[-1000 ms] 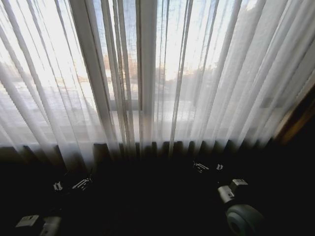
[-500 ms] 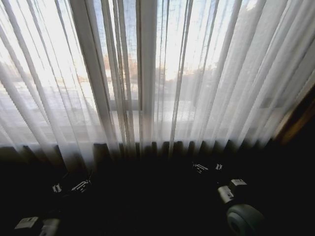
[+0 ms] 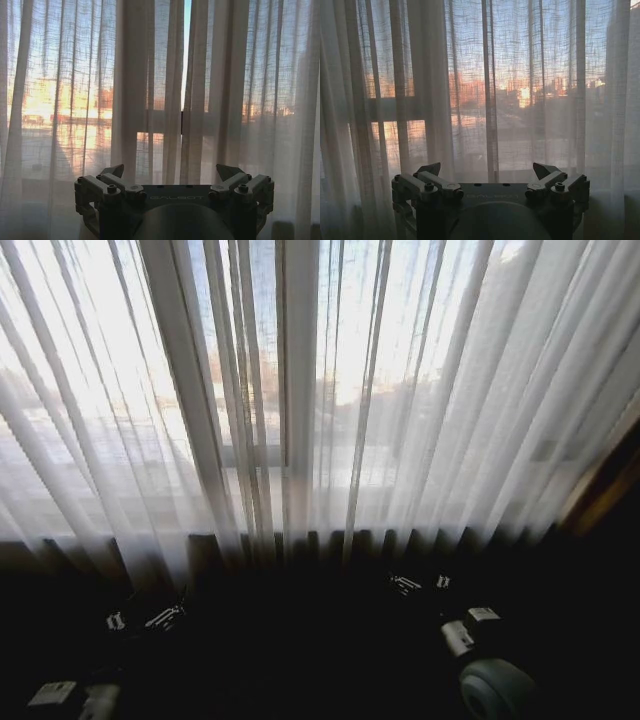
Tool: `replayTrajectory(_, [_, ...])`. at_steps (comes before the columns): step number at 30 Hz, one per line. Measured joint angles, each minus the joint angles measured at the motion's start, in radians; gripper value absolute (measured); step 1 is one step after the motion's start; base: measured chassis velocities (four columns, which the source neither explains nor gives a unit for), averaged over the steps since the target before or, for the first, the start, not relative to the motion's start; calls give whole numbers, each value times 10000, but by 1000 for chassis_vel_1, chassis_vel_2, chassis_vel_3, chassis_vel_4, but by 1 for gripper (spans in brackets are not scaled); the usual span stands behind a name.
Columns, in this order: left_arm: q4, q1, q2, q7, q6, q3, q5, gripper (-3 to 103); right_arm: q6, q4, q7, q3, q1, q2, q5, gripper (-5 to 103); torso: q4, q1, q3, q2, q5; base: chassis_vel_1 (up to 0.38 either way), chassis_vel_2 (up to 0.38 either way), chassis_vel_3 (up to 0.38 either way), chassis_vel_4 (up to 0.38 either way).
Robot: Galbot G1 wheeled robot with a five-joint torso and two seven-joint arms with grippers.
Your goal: Open the curtains by pulling them apart, changing their state from closed to fully open.
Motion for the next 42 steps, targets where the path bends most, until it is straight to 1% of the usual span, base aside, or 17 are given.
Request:
replayTrajectory(10, [11, 20, 35, -8, -37, -34, -9, 100, 17, -9, -23, -52, 22, 32, 0, 100, 2, 8, 3, -4, 0, -202, 226, 195, -217])
replayTrajectory(21, [-49, 2, 20, -10, -72, -44, 9, 100, 186, -28, -43, -70, 7, 82, -3, 100, 1, 3, 1, -1, 1, -168, 150, 168, -151])
replayTrajectory(29, [-34, -53, -122, -4, -72, -3, 61, 100, 212, 4, -48, -150, -58, -1, -4, 100, 1, 0, 0, 0, -4, -176, 173, 183, -181])
replayTrajectory(32, [-27, -51, -154, 0, -72, -7, 72, 100, 215, -1, -48, -170, -39, -3, -4, 100, 2, 4, 2, -3, 2, -174, 196, 182, -194])
replayTrajectory(37, [-2, -78, -209, 3, -72, -6, 109, 100, 218, -40, -47, -249, 13, -5, -3, 100, 0, 6, 1, -2, -5, -154, 165, 164, -160])
replayTrajectory(39, [17, -105, -237, 4, -72, 0, 124, 100, 223, -83, -46, -300, 41, -6, -3, 100, 1, 0, 0, 0, 2, -136, 167, 152, -144])
replayTrajectory(42, [36, -116, -245, 6, -72, 6, 136, 100, 225, -112, -45, -323, 74, -5, -3, 100, 1, 0, 0, 0, 2, -145, 139, 149, -131])
